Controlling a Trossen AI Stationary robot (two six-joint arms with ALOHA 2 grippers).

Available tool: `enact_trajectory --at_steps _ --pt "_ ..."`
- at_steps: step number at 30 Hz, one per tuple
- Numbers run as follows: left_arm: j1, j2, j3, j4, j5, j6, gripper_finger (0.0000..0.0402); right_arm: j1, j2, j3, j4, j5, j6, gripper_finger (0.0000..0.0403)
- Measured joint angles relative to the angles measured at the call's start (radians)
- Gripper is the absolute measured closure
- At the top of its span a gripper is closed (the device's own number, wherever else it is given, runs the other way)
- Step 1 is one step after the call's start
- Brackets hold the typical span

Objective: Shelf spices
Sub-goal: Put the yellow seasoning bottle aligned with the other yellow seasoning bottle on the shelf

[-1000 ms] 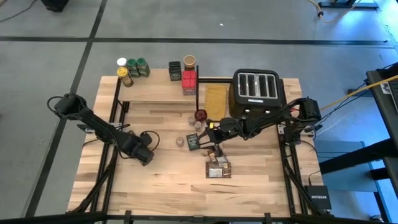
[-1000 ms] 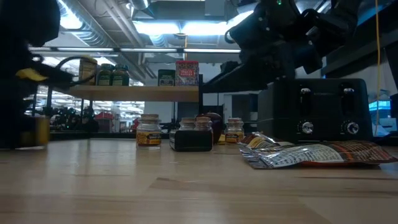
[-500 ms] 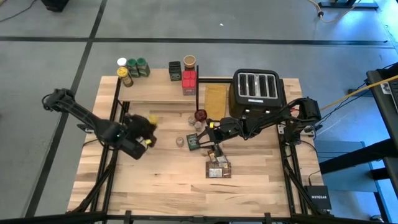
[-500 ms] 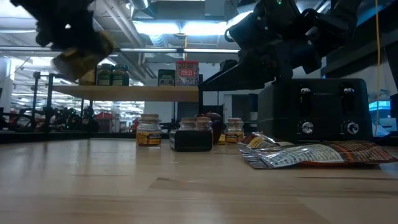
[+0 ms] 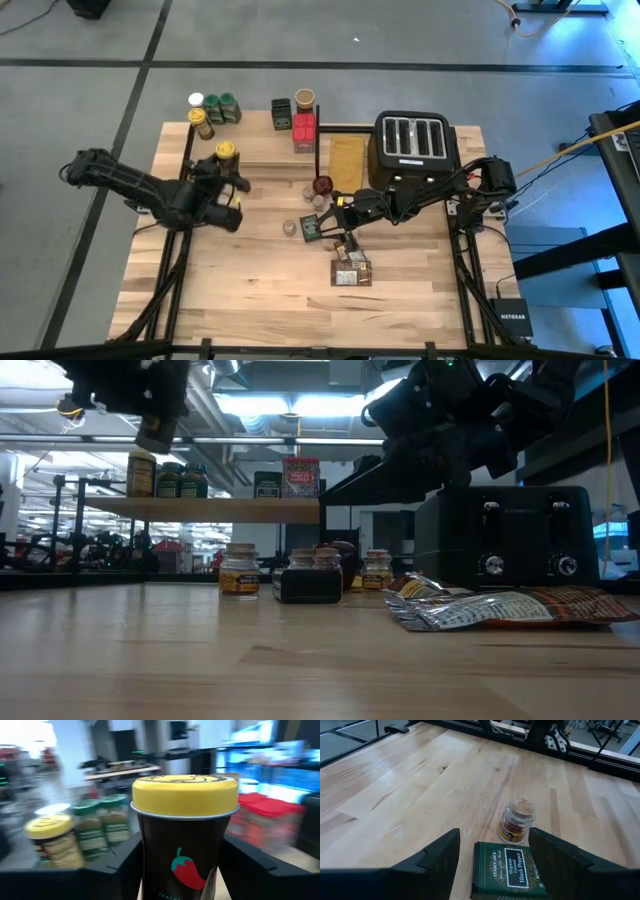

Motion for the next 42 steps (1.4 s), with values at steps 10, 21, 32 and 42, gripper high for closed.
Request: enact_trajectory --at_steps 10,21,32,42 --pt "0.258 0.002 -0.13 0.003 0.001 -0.217 0.019 0.0 0.0 0.0 0.004 0.001 -0.008 0.0162" --pt "0.401 0.002 -0.233 0.121 -0.003 -0.261 0.019 0.0 0.0 0.0 0.009 0.008 -0.014 0.0162" --pt "0.481 0.002 -0.241 0.148 -0.006 -0.158 0.019 0.0 0.0 0.0 0.009 0.008 -0.014 0.0162" --pt "0.499 0.002 -0.241 0.147 -0.003 -0.16 0.0183 0.0 0.0 0.0 0.009 0.008 -0.014 0.0162"
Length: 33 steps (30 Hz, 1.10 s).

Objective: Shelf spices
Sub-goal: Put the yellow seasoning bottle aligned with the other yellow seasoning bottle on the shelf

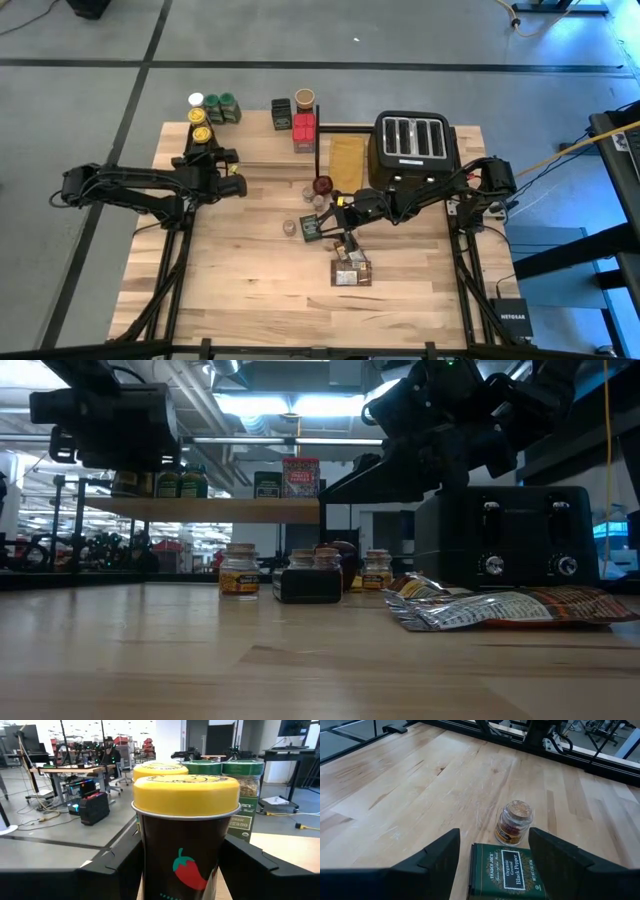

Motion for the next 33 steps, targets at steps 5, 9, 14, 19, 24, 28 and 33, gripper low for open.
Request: enact_trajectory --at_steps 5,9,14,19,24,28,33 --pt "0.004 -0.003 0.0 0.003 0.016 -0.001 0.0154 0.0 0.0 0.0 0.0 0.013 0.0 0.0162" --pt "0.004 -0.008 0.001 0.014 0.02 0.006 0.0139 0.0 0.0 0.0 0.0 0.025 -0.002 0.0162" --pt "-0.01 -0.008 0.036 0.012 0.02 0.061 0.0137 0.0 0.0 0.0 0.001 0.035 -0.011 0.0162" --pt "-0.022 -0.008 0.112 0.014 0.018 0.236 0.0137 0.0 0.0 0.0 0.001 0.038 -0.011 0.0162" --pt "-0.025 -0.008 0.181 0.014 0.012 0.393 0.0137 0.0 0.0 0.0 0.005 0.075 -0.012 0.0162" --pt "-0.025 -0.008 0.217 0.013 0.004 0.482 0.0137 0.0 0.0 0.0 0.005 0.079 -0.012 0.0162" --pt "-0.028 -0.015 0.275 0.012 0.003 0.572 0.0137 0.0 0.0 0.0 0.004 0.079 -0.012 0.0162"
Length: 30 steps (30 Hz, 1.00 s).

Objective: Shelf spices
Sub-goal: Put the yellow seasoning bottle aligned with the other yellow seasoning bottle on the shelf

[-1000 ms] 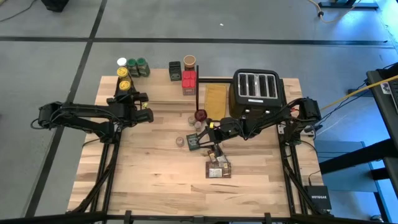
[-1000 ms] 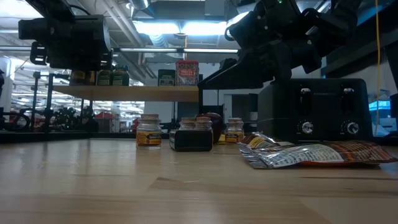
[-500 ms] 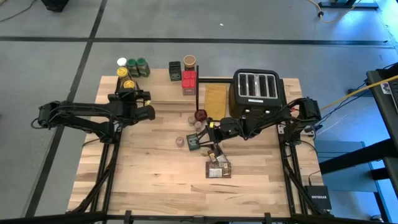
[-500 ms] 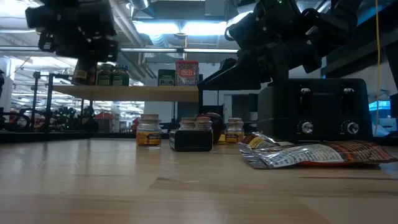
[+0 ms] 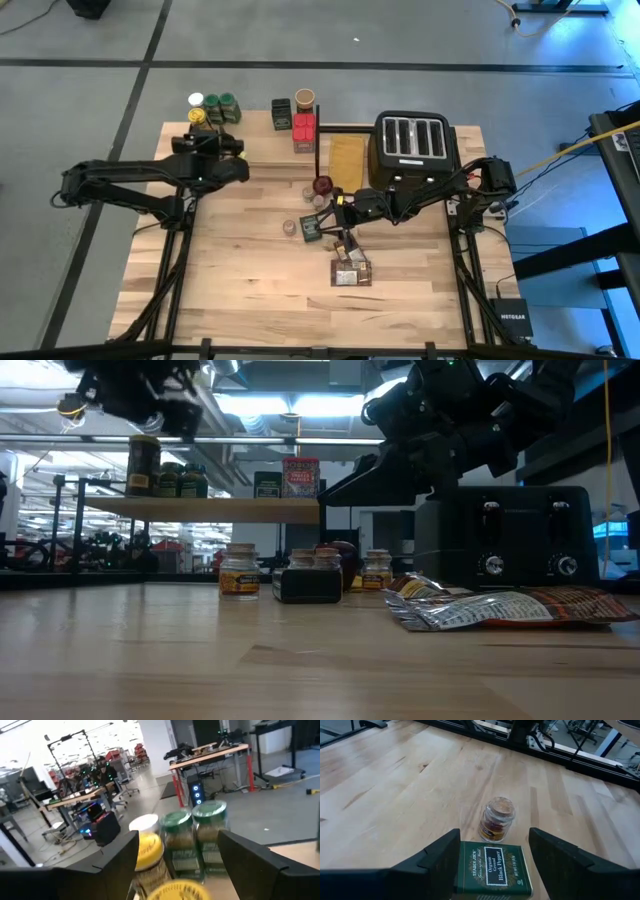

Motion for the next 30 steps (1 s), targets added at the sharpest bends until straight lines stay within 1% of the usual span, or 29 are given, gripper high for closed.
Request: enact_trajectory --at_steps 3,8,9,10,12,13,14,16,19,22,26,30 --pt "-0.03 -0.015 0.075 0.001 0.0 0.124 0.0137 0.0 0.0 0.0 -0.001 0.0 0.0 0.0162" --pt "-0.138 -0.025 0.209 0.059 0.01 0.365 0.0137 0.0 0.0 0.0 -0.001 0.027 0.0 0.0162" --pt "-0.161 -0.025 0.218 0.074 0.051 0.419 0.0137 0.0 0.0 0.0 -0.001 0.035 0.0 0.0162" --pt "-0.179 -0.025 0.219 0.087 0.117 0.463 0.0137 0.0 0.0 0.0 -0.001 0.041 -0.002 0.0162" --pt "-0.207 -0.023 0.21 0.088 0.274 0.505 0.0137 0.0 0.0 0.0 -0.001 0.05 -0.015 0.0162" --pt "-0.216 -0.016 0.198 0.086 0.333 0.508 0.0137 0.0 0.0 0.0 -0.001 0.05 -0.018 0.0162" --pt "-0.222 -0.01 0.183 0.077 0.374 0.508 0.0137 0.0 0.0 0.0 -0.001 0.05 -0.018 0.0162" --pt "-0.234 0.01 0.142 0.063 0.413 0.52 0.0137 0.0 0.0 0.0 -0.001 0.05 -0.018 0.0162" --pt "-0.228 0.036 0.067 0.043 0.411 0.586 0.0137 0.0 0.0 0.0 -0.001 0.05 -0.018 0.0162" --pt "-0.193 0.053 0.009 0.049 0.384 0.582 0.0137 0.0 0.0 0.0 -0.001 0.05 -0.018 0.0162" --pt "-0.125 0.054 -0.022 0.045 0.336 0.567 0.0137 0.0 0.0 0.0 -0.005 0.05 -0.018 0.0162" --pt "-0.055 0.055 -0.038 0.036 0.332 0.64 0.0137 0.0 0.0 0.0 -0.007 0.049 -0.018 0.0162"
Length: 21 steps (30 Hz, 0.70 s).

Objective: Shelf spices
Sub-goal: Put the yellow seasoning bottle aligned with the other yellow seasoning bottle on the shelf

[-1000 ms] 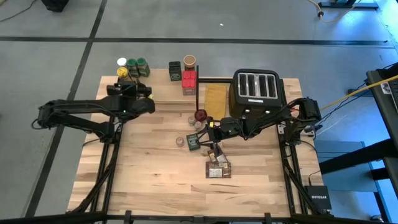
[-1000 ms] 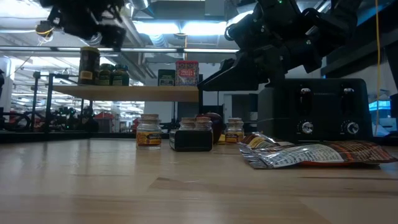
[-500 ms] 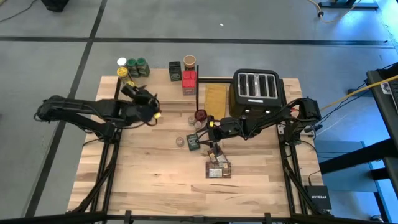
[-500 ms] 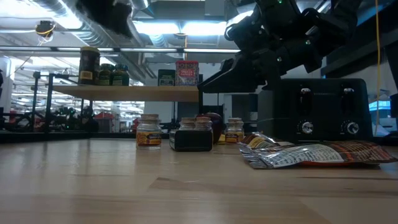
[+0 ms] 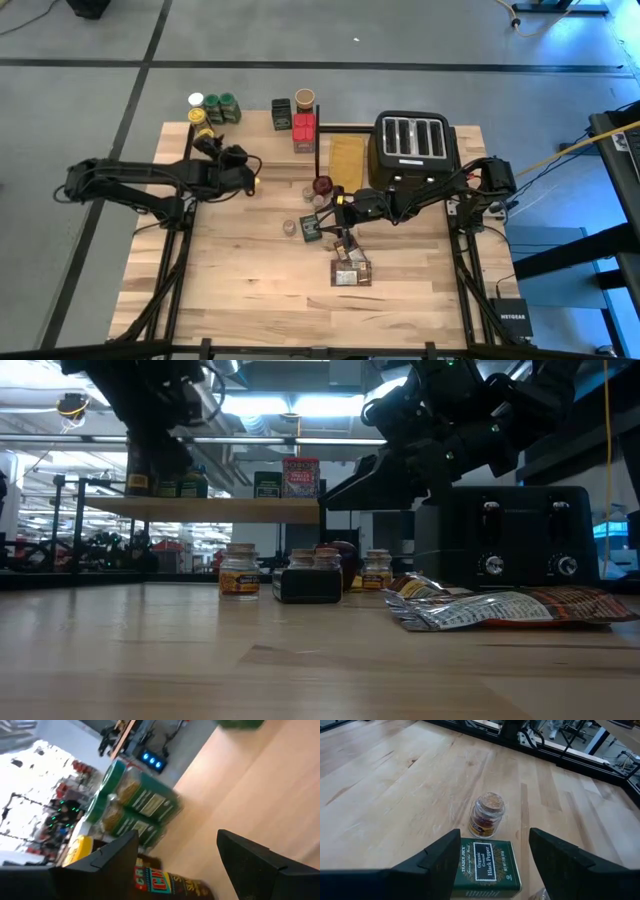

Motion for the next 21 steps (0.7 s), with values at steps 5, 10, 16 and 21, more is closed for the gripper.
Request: enact_trajectory --at_steps 5,10,16,21 --pt "0.046 0.0 -0.001 -0.065 0.005 -0.005 0.0137 0.0 0.0 0.0 -0.002 0.0 0.0 0.0162" --pt "0.069 0.0 -0.001 -0.149 0.007 -0.058 0.0137 0.0 0.0 0.0 -0.002 0.0 0.001 0.0162" --pt "0.075 0.0 -0.001 -0.259 0.008 -0.153 0.0137 0.0 0.0 0.0 -0.001 0.0 0.002 0.0162" --pt "0.075 0.0 -0.002 -0.283 0.008 -0.185 0.0137 0.0 0.0 0.0 -0.001 0.0 0.002 0.0162"
